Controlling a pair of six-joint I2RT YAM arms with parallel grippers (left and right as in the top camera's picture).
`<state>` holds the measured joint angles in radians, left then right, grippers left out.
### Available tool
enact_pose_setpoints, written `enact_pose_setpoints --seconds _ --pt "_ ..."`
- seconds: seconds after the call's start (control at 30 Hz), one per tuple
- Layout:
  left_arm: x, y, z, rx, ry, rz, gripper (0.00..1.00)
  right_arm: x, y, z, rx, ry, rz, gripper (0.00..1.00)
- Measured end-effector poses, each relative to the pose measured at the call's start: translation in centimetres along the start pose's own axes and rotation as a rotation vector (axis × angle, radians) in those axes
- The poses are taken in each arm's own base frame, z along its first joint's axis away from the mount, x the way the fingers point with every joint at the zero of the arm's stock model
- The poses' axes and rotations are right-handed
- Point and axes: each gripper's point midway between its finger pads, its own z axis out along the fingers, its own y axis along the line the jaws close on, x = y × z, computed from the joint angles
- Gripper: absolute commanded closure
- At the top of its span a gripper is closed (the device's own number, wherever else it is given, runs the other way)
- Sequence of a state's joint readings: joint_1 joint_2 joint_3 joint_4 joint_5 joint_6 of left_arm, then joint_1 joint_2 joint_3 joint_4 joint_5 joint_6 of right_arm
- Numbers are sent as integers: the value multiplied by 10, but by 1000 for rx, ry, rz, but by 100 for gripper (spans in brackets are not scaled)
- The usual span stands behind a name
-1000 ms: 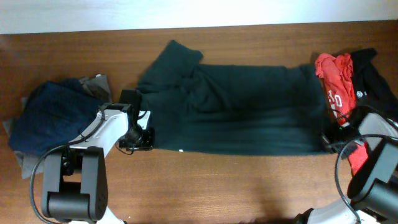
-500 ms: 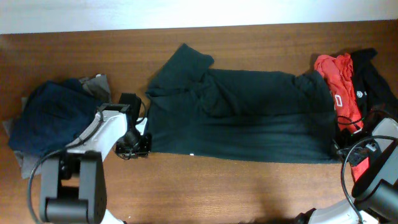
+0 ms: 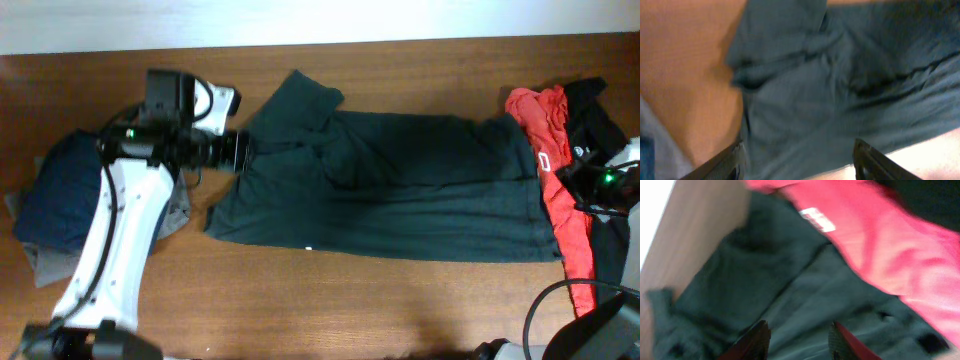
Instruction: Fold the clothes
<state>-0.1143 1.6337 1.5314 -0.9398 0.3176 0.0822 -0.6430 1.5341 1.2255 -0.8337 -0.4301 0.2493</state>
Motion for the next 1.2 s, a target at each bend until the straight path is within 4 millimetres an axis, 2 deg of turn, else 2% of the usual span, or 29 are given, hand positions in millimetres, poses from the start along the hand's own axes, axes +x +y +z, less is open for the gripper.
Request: enact_pose_setpoints --seconds 0.13,0.27,0.43,0.57,0.77,0.87,0.93,1.07,1.13,1.2 --pt "-38 7 46 35 6 65 25 13 29 8 -78 46 -116 53" --pt "-75 20 119 53 4 141 20 25 50 13 -124 78 -198 52" --pt "-106 26 199 61 -30 213 20 38 62 16 -144 116 -241 52" --pt "-122 24 242 47 -93 271 20 43 63 16 -146 134 -241 52" --pt "-113 24 284 -11 -95 305 20 44 63 16 -146 139 -240 52" --pt "-107 27 297 -43 -84 312 20 44 63 16 -146 139 -241 52" --pt "-110 30 300 -69 -95 320 21 44 63 16 -146 138 -241 52" --pt "-114 35 299 -101 -107 318 58 44 63 16 -145 138 -241 52" --pt "-114 37 300 -109 -108 323 83 44 63 16 -145 138 -241 52" --pt "-113 38 301 -110 -107 323 96 44 63 16 -145 138 -241 52"
